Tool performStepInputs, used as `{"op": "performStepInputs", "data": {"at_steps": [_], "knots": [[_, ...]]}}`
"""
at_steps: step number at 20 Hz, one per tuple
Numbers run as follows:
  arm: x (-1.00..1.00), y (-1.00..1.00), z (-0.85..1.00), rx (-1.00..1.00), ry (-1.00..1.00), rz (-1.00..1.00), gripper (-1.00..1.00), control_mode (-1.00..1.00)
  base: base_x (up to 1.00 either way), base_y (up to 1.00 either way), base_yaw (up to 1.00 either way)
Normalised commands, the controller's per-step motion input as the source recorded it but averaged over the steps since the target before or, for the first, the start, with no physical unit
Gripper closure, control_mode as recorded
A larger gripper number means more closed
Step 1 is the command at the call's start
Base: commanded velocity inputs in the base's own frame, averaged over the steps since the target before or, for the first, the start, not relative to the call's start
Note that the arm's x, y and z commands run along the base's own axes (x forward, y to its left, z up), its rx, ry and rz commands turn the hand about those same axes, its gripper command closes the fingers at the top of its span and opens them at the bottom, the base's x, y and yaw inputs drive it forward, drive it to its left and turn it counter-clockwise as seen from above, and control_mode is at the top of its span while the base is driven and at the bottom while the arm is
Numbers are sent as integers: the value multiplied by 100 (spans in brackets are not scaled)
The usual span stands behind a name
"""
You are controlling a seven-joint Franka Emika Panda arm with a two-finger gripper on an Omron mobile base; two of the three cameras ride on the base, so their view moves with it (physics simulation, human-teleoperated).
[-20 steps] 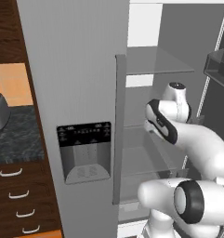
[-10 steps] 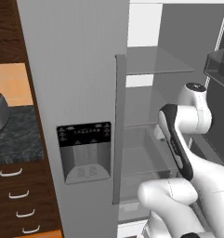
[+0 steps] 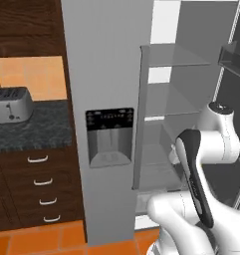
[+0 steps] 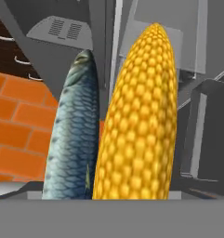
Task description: Place one corn and one fish in each tupperware on the nearby counter, to pack two identical lunches.
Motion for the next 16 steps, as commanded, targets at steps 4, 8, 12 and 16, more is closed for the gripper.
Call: {"op": "performStepInputs", "data": {"at_steps": [4,8,12,16], "knots": [[0,0,0,0,0,0,100,100,-20,100,9],[0,0,0,0,0,0,100,100,0,100,4],[0,0,0,0,0,0,100,100,12,100,0],[0,0,0,0,0,0,100,100,24,100,0]]}}
